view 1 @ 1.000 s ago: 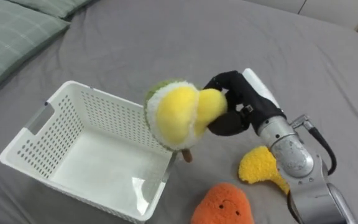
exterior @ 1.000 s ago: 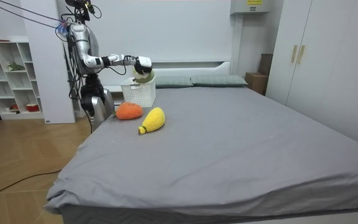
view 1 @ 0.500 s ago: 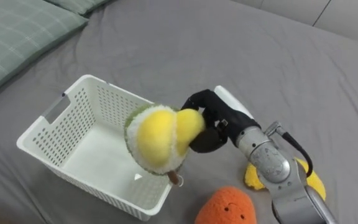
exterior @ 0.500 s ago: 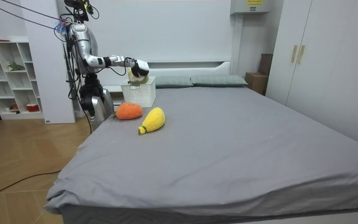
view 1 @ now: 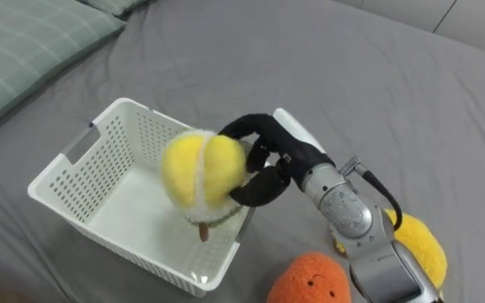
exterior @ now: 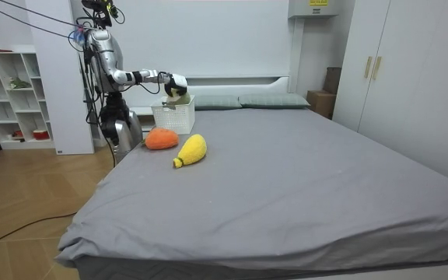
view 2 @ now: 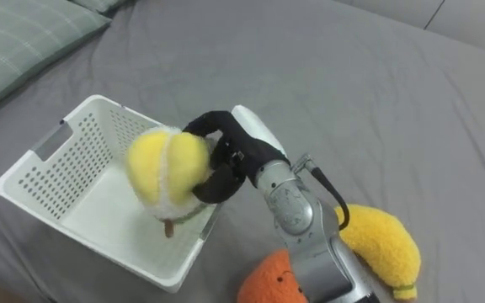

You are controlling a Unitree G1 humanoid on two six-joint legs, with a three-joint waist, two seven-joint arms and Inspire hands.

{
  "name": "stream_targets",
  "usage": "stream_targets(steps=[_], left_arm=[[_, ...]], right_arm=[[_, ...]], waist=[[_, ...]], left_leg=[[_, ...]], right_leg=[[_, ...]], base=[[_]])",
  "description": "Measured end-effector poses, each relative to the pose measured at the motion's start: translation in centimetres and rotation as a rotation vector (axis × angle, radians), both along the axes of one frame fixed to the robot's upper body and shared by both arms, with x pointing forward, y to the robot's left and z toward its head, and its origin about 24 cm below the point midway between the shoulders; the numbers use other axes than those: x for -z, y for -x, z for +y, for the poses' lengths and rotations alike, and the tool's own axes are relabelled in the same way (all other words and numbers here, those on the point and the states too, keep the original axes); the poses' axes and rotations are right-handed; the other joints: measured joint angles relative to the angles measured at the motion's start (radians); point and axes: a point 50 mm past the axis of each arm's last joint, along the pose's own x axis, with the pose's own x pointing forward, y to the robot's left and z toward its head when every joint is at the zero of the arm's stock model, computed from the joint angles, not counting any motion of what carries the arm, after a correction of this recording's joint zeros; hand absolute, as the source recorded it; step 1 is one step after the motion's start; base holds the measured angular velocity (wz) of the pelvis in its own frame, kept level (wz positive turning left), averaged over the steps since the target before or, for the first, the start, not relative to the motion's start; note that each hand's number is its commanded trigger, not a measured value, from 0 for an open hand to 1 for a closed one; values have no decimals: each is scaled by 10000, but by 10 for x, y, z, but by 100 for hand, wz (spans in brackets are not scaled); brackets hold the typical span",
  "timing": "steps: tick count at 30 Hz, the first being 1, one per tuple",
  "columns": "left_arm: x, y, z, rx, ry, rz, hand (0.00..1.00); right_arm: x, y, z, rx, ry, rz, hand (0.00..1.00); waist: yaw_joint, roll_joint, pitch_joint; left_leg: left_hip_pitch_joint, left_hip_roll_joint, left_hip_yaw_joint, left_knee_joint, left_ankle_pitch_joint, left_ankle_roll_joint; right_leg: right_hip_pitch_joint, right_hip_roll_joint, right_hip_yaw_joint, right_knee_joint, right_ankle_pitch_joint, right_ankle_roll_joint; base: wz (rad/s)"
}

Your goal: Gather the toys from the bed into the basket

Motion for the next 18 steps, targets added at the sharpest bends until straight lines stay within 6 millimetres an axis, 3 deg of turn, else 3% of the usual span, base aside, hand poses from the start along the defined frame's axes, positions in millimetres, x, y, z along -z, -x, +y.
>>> stream_targets(steps=[7,15,18], left_arm=[[1,3,0,-36,14,240,0],[1,-2,-1,-12,33,105,0],[1,-2,-2,-79,77,86,0]], right_arm=[[4,-1,-2,280,45,15,0],[12,-2,-7,448,253,246,0],[11,-1,-7,413,221,207,0]], waist=[[-40,17,19],[-100,132,94],[-113,196,77]], left_leg=[[-18,-6,-22,26,0,0],[-4,-8,-16,29,0,0],[-1,-6,-5,24,0,0]], right_leg=[[-4,-9,-40,-6,2,3],[18,-5,-29,-5,4,6],[19,-4,-28,-7,4,6]], base=[[1],[0],[0]])
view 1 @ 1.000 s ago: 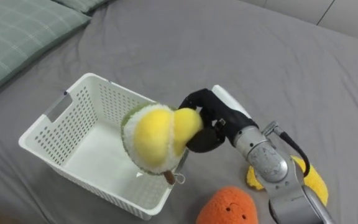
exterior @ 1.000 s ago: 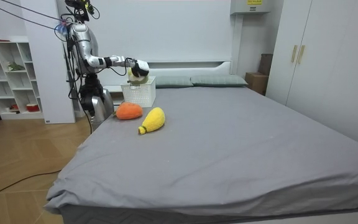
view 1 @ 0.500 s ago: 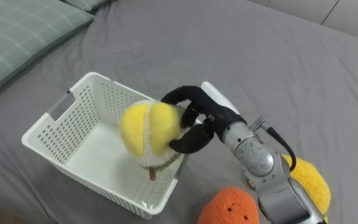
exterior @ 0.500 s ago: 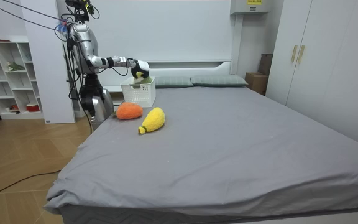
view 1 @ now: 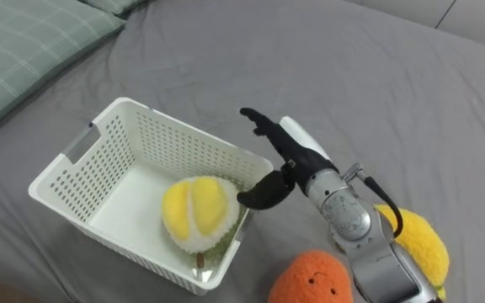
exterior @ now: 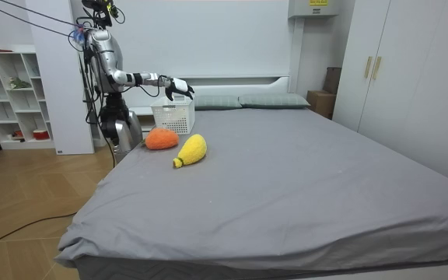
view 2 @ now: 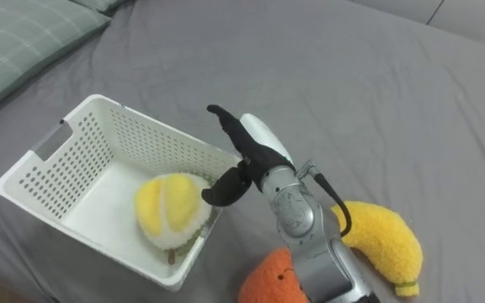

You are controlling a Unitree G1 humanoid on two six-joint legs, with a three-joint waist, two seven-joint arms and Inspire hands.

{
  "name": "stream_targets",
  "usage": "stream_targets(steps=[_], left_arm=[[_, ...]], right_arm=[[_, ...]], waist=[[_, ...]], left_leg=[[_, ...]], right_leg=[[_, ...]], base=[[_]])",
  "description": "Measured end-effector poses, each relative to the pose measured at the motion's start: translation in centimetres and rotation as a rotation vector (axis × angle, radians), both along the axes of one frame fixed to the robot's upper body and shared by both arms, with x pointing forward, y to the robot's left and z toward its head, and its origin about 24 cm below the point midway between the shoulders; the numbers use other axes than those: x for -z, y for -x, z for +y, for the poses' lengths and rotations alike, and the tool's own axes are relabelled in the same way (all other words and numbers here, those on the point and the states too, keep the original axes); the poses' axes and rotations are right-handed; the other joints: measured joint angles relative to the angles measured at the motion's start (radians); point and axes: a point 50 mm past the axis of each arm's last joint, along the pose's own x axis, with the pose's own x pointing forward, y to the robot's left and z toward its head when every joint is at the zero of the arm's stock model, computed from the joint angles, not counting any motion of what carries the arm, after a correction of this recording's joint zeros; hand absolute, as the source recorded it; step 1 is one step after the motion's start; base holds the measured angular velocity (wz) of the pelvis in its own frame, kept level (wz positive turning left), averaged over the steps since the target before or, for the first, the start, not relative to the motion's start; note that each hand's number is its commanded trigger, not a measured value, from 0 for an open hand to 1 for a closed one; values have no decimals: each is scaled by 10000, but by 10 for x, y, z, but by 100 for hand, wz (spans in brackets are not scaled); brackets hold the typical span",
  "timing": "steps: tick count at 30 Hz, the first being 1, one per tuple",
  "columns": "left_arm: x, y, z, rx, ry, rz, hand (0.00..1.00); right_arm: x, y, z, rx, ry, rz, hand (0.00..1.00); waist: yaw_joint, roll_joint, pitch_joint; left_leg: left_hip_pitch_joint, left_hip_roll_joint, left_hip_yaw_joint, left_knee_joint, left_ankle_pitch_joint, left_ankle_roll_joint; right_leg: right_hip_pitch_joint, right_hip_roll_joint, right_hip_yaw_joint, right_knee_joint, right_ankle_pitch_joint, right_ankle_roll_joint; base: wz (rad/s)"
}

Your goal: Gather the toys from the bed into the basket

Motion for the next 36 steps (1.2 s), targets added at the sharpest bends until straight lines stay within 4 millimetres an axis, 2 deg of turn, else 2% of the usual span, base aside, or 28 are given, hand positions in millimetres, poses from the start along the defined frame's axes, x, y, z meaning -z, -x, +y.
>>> stream_targets(steps=[5,10,16,20,24,28,29,30,33,36], left_arm=[[0,0,0,-37,8,-19,0],[-1,0,3,-307,-12,-93,0],[-1,13,9,-937,-141,62,0],[-1,20,10,-1109,-293,167,0],[-1,27,12,-1234,-349,244,0],[-2,25,14,-1352,-408,83,0],[-3,24,16,-1356,-433,35,0],[-3,25,17,-1355,-467,40,0],[-4,24,21,-1259,-560,53,0],[-6,24,26,-1153,-642,84,0]], right_arm=[[7,4,-3,100,-249,135,0],[16,5,-21,722,24,265,0],[28,14,-54,2199,62,421,0],[36,24,-72,2949,154,696,0],[38,27,-88,3388,401,794,0],[42,28,-104,3900,627,951,0],[45,28,-110,4136,668,1078,0],[47,28,-116,4374,653,1185,0],[55,28,-129,4898,705,1507,0],[60,22,-140,5136,1152,1756,0]], waist=[[-2,72,-38],[-124,98,-89],[-622,112,-118],[-923,84,-207],[-1144,98,-224],[-1208,-43,-220],[-1222,-132,-198],[-1257,-228,-216],[-1336,-426,-161],[-1322,-516,-171]], left_leg=[[14,6,59,0,9,10],[33,12,93,1,19,20],[255,13,176,-24,20,24],[304,26,304,-14,20,25],[445,33,348,-17,14,30],[430,48,405,14,13,28],[370,51,401,32,13,28],[238,52,400,79,10,31],[-31,47,383,201,2,45],[-421,59,437,309,2,63]], right_leg=[[7,-12,-5,5,1,2],[18,-27,8,18,6,11],[216,-28,102,20,10,18],[218,-13,257,48,11,20],[322,-14,265,53,13,23],[311,-6,291,62,15,21],[260,-15,282,73,16,20],[143,-23,272,99,18,17],[-111,-40,258,208,23,20],[-512,-18,388,226,114,26]], base=[[0],[0],[-4],[-8],[-6],[0],[0],[0],[0],[-9]])
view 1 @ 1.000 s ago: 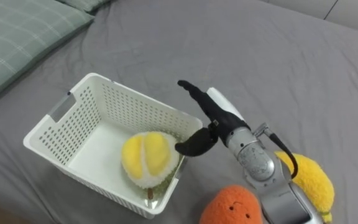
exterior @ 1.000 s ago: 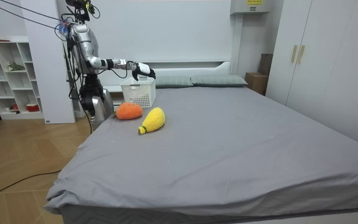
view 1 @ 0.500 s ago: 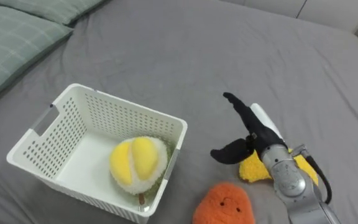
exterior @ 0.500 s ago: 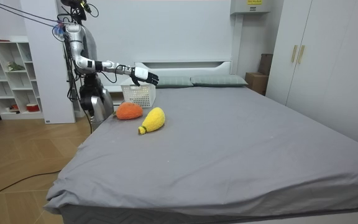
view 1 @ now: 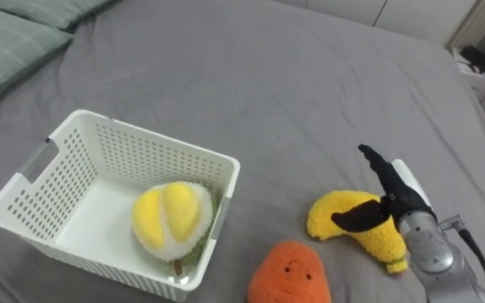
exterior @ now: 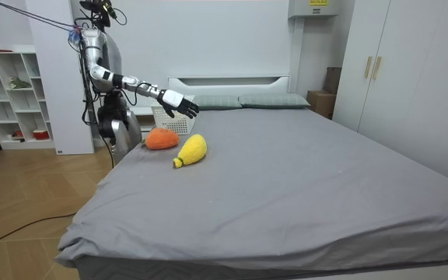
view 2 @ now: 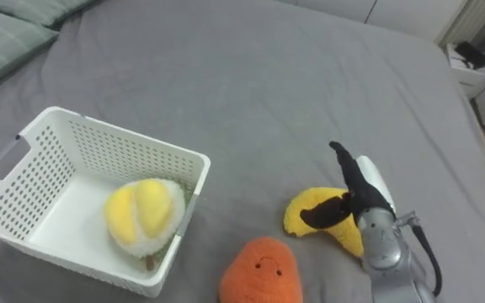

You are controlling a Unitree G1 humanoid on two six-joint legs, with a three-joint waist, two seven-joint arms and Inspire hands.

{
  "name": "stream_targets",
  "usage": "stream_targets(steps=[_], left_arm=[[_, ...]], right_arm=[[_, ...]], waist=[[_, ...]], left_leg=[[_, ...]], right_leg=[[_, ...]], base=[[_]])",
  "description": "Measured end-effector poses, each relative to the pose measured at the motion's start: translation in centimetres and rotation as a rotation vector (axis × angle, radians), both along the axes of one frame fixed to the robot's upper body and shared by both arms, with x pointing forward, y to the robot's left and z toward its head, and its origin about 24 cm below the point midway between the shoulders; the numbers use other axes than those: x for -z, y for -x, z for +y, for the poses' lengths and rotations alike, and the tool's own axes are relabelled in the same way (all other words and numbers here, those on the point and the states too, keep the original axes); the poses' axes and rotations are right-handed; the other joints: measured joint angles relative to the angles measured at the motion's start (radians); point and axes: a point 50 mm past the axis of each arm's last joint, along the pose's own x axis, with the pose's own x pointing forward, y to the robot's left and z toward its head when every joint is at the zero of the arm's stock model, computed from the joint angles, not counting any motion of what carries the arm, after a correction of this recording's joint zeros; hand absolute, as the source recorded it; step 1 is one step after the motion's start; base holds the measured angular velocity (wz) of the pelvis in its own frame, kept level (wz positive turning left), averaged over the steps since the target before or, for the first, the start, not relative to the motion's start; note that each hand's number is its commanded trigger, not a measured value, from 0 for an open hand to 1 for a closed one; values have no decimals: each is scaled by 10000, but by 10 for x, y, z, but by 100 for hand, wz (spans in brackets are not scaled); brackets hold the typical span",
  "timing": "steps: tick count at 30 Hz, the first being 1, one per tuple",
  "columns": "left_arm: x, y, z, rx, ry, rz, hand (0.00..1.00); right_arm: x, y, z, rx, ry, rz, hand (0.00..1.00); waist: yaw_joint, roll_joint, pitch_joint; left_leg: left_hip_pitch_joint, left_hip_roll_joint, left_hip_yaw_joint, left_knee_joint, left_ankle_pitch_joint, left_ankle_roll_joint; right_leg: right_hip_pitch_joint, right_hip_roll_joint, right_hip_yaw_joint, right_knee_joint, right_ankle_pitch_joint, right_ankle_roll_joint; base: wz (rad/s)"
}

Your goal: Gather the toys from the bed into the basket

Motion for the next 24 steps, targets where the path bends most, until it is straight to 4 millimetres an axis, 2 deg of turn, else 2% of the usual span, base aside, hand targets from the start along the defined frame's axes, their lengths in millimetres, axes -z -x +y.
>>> stream_targets(steps=[4,6,8,11,16,19,21,24], left_arm=[[-1,-6,2,174,101,-144,0],[-1,-15,1,413,303,-312,0],[-1,-22,-2,403,501,-534,0],[-1,-28,-5,430,828,-868,0],[-1,-41,-12,716,1202,-1282,0],[-2,-49,-14,518,1375,-1569,0],[-2,-52,-16,490,1453,-1665,0],[-2,-55,-18,662,1487,-1720,0]], right_arm=[[3,-12,-17,546,529,256,0],[1,-26,-28,869,857,392,0],[-2,-32,-35,1095,1086,350,0],[-1,-41,-39,1175,1225,491,0],[2,-44,-45,1276,1354,778,0],[5,-46,-49,1492,1440,922,0],[-1,-52,-52,1601,1730,727,0],[-4,-54,-58,1587,2230,764,0]], waist=[[-24,29,19],[-27,102,77],[-20,173,113],[36,245,122],[204,297,144],[277,403,219],[262,523,267],[307,560,260]], left_leg=[[-588,-12,-1,143,39,65],[-960,-14,1,243,62,98],[-1192,-24,27,243,101,119],[-1505,-39,0,277,154,122],[-2148,-42,-36,436,182,124],[-2402,-49,-46,441,192,126],[-2533,-49,-33,442,197,129],[-2651,-54,-33,395,245,126]], right_leg=[[-506,-7,10,-15,127,24],[-829,-11,16,-14,189,35],[-1089,-34,-13,1,213,36],[-1416,-68,-108,5,225,31],[-1998,-146,-157,22,224,31],[-2251,-159,-154,51,224,31],[-2417,-168,-162,113,223,32],[-2561,-175,-162,136,222,32]], base=[[-3],[2],[0],[4],[3],[1],[0],[1]])
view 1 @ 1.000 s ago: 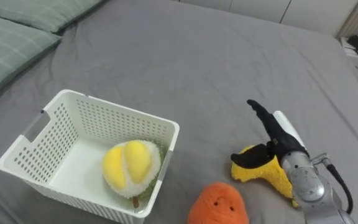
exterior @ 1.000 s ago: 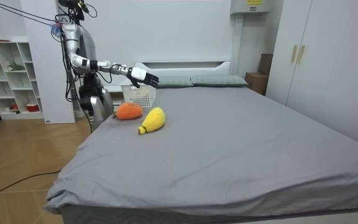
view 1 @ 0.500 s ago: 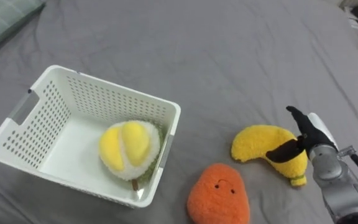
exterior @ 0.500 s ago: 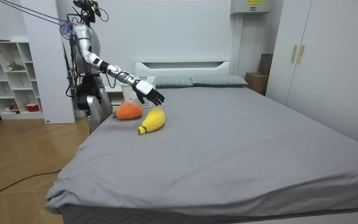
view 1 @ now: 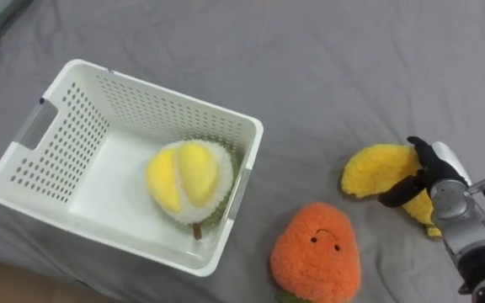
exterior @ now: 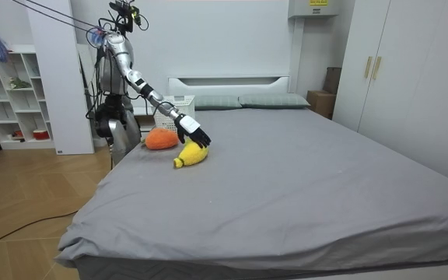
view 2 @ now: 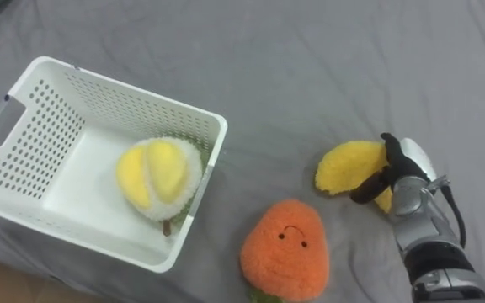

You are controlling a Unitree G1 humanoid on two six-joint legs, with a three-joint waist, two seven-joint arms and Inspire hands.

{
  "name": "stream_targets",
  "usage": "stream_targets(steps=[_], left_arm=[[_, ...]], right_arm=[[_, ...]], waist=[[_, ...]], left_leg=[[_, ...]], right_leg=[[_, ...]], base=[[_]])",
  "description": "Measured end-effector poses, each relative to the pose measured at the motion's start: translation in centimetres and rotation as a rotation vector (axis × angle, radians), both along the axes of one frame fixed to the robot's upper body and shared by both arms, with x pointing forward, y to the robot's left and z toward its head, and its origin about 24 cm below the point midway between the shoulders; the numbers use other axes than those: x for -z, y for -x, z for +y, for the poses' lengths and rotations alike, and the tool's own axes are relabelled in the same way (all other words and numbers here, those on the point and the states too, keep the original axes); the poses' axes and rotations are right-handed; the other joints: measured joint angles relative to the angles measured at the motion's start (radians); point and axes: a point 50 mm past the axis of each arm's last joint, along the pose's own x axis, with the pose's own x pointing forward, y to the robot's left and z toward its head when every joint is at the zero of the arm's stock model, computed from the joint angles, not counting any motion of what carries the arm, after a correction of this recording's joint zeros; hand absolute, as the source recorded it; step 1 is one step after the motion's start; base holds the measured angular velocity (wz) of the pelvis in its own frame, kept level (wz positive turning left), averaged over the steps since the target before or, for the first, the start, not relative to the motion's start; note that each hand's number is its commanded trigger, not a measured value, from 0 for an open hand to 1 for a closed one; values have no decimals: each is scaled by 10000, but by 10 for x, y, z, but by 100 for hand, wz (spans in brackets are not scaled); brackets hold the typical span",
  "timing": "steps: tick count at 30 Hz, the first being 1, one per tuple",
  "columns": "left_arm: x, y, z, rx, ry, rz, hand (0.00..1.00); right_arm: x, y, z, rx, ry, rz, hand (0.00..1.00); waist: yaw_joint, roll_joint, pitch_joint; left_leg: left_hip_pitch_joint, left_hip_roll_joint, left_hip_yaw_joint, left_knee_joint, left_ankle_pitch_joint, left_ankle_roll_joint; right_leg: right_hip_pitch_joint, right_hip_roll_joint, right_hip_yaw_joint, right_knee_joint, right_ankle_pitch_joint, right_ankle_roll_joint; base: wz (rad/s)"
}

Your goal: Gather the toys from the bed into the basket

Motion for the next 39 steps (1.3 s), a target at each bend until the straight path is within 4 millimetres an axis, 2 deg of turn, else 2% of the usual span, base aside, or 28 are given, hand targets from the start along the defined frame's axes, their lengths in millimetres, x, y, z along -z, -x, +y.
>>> stream_targets(steps=[9,10,11,12,13,21,24,39], left_arm=[[2,-1,-6,450,82,104,0],[2,-1,-7,502,91,133,0],[2,-2,-8,538,118,144,0],[2,-1,-8,420,181,146,0],[3,-1,-8,411,190,172,0],[4,1,-10,414,482,228,0],[4,0,-11,330,561,127,0],[4,-1,-11,467,903,68,0]], right_arm=[[7,10,-16,640,633,493,0],[7,11,-17,656,696,526,17],[8,13,-19,683,811,636,68],[9,13,-19,693,845,691,93],[9,13,-19,674,862,696,100],[2,12,-26,622,1495,627,100],[6,15,-27,613,1594,884,100],[11,20,-28,539,1539,1102,100]], waist=[[203,58,17],[218,69,22],[253,91,26],[267,117,32],[266,132,36],[290,236,71],[325,235,71],[230,283,30]], left_leg=[[-45,4,-7,-18,11,-12],[-45,3,-8,-18,12,-10],[-45,1,-8,-18,24,-8],[-46,1,-8,-17,36,-7],[-46,1,-8,-17,40,-7],[-41,10,-44,-77,95,-26],[-4,5,-60,-201,145,-43],[12,-9,-107,-171,170,-49]], right_leg=[[-74,4,27,0,0,-2],[-74,2,25,1,0,-2],[-74,-1,22,9,0,-3],[-74,-2,22,14,1,-4],[-74,-2,22,15,3,-7],[-82,20,-5,32,35,-58],[-90,26,-26,27,39,-65],[-28,8,-104,15,39,-65]], base=[[0],[0],[0],[0],[0],[0],[0],[0]])
